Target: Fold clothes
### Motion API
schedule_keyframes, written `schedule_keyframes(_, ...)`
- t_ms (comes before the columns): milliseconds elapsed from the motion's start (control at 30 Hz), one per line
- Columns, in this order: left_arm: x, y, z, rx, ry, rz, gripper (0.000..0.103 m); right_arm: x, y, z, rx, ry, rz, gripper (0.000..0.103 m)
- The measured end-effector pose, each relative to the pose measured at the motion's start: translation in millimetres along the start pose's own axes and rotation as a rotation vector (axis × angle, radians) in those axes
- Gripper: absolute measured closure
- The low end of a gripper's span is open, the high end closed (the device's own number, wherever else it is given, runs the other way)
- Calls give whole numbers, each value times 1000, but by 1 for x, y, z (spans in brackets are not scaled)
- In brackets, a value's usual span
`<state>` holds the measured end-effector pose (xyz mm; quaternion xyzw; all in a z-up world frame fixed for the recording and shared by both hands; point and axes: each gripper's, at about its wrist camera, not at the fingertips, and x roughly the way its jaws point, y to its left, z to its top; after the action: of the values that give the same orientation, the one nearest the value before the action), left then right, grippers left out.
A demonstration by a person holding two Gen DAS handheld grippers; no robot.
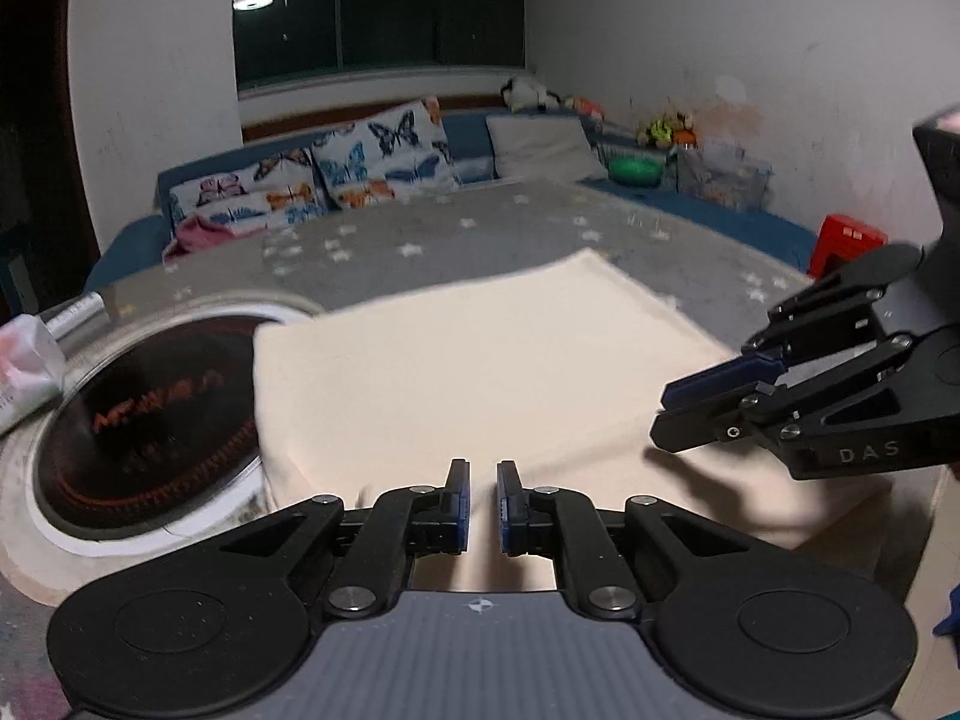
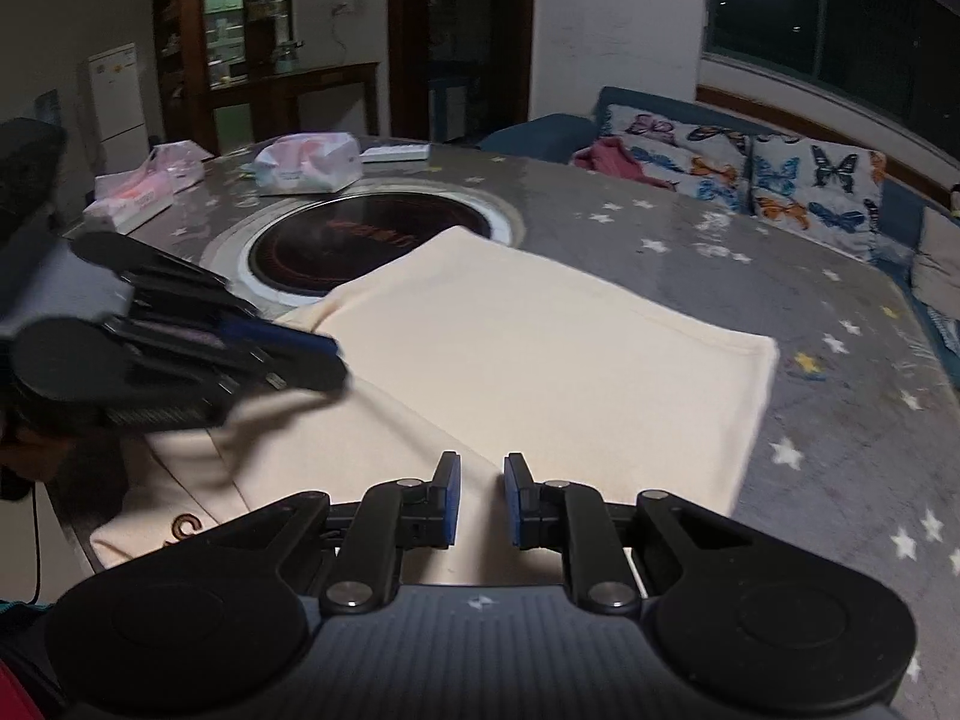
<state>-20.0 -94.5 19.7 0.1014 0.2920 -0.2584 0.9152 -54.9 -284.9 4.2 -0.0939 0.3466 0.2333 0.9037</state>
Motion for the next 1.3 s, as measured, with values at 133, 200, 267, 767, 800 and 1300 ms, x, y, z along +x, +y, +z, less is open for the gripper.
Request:
schedule_keyframes(133,-6,5,-3,-20,-2,-9,91,6,7,-2,-50,21,-2,88)
schedule_keyframes(200,-18,6,-4,-19,-19,-13,91,-1,10,-2,-59,20,7,88)
schedule_keyframes(267,-28,4,-7,-5,-26,-26,91,-10,14,-5,-80,25,16,88)
schedule_keyframes(767,-58,0,-33,14,-4,-26,85,-53,36,-31,-116,43,17,87)
schedule_keyframes(800,-55,3,-35,2,8,-15,85,-53,33,-34,-100,49,9,87)
schedule_keyframes(1300,-105,-7,-50,91,-12,-46,70,-71,17,-62,10,61,-46,87)
